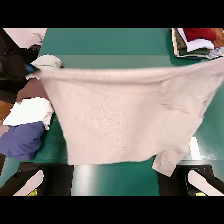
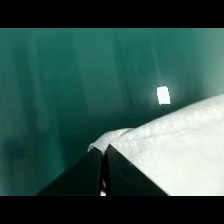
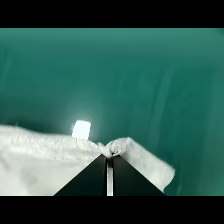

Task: Fold the shirts.

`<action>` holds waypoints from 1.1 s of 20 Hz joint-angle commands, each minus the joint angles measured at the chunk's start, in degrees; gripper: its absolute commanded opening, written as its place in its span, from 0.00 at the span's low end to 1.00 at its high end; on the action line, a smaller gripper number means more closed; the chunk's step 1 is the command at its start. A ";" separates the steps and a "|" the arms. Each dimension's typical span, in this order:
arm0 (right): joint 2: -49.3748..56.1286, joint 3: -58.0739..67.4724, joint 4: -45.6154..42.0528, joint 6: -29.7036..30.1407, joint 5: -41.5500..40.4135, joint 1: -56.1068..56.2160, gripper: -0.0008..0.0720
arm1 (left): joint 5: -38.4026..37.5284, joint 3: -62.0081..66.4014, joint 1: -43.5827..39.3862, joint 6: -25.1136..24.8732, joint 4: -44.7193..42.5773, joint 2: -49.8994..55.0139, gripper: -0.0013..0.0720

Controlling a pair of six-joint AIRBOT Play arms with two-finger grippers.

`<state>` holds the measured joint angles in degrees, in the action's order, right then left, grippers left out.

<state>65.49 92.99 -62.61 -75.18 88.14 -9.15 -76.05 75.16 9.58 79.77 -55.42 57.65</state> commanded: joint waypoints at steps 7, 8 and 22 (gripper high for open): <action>26.47 -6.91 0.57 -1.49 -20.94 5.07 0.03 | 28.63 -6.45 -0.63 -12.81 16.22 26.60 0.05; 27.63 -6.91 1.42 -1.51 -23.61 5.01 0.03 | 30.64 -5.42 -1.07 -14.10 17.31 28.28 0.05; 20.63 -12.79 -9.94 -1.31 -22.95 6.36 0.02 | 18.82 -2.03 -2.27 -15.21 5.64 31.15 0.04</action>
<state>89.06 83.74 -68.20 -76.53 62.76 -3.22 -52.18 74.94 7.22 63.75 -45.60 88.68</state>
